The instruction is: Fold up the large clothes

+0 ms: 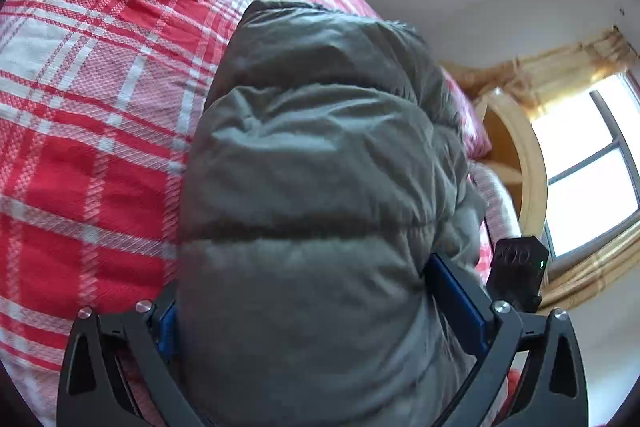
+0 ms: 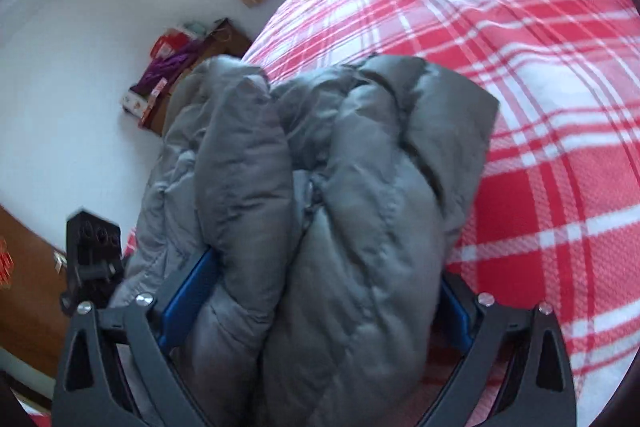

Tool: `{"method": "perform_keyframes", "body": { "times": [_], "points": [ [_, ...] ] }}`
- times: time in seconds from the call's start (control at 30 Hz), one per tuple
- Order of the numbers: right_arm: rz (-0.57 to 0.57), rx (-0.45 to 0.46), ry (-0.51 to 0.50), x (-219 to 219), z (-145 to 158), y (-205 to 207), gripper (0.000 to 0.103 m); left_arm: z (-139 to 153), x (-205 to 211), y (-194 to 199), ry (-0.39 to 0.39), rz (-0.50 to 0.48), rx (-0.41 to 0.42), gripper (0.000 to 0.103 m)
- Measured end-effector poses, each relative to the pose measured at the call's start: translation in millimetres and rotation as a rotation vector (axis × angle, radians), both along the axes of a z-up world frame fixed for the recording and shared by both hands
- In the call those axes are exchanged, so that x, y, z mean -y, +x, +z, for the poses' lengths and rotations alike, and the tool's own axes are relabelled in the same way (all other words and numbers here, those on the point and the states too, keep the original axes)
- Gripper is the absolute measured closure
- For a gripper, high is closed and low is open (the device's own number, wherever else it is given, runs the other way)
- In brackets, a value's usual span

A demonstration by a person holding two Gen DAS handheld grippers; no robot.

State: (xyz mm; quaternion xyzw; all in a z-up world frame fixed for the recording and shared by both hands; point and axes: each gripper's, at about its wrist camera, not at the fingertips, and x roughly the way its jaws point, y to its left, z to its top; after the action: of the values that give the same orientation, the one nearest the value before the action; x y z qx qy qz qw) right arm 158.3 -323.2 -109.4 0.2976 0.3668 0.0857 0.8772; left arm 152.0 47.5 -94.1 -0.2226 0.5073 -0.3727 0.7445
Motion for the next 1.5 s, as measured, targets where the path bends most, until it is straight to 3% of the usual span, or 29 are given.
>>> {"method": "perform_keyframes", "body": {
  "times": [0.07, 0.17, 0.23, 0.43, 0.63, 0.77, 0.9, 1.17, 1.5],
  "points": [
    [0.026, -0.007, -0.048, -11, 1, 5, 0.009, 6, 14, -8, 0.036, -0.029, 0.051, 0.001],
    [0.072, -0.02, -0.087, -28, 3, 12, 0.035, 16, 20, -20, 0.034, -0.053, 0.086, 0.002],
    [0.122, -0.033, -0.051, -36, 4, 14, 0.055, 27, 18, -31, 0.034, -0.056, 0.108, 0.002],
    [0.231, -0.026, -0.085, -83, 20, 19, 0.069, 54, -10, -53, 0.041, 0.009, 0.179, 0.002],
    [0.337, 0.052, 0.002, -141, 42, 36, 0.072, 93, -74, -60, 0.091, 0.16, 0.249, 0.003],
    [0.444, 0.12, 0.03, -198, 64, 64, 0.072, 124, -119, -59, 0.199, 0.314, 0.324, 0.003],
    [0.555, 0.183, 0.034, -263, 84, 102, 0.072, 134, -160, -49, 0.278, 0.46, 0.361, 0.003],
    [0.686, 0.18, 0.027, -356, 73, 167, 0.073, 102, -227, -14, 0.372, 0.617, 0.281, 0.003],
    [0.635, 0.048, 0.006, -360, 31, 183, 0.07, 52, -258, 15, 0.428, 0.704, 0.124, 0.003]
  ]
}}
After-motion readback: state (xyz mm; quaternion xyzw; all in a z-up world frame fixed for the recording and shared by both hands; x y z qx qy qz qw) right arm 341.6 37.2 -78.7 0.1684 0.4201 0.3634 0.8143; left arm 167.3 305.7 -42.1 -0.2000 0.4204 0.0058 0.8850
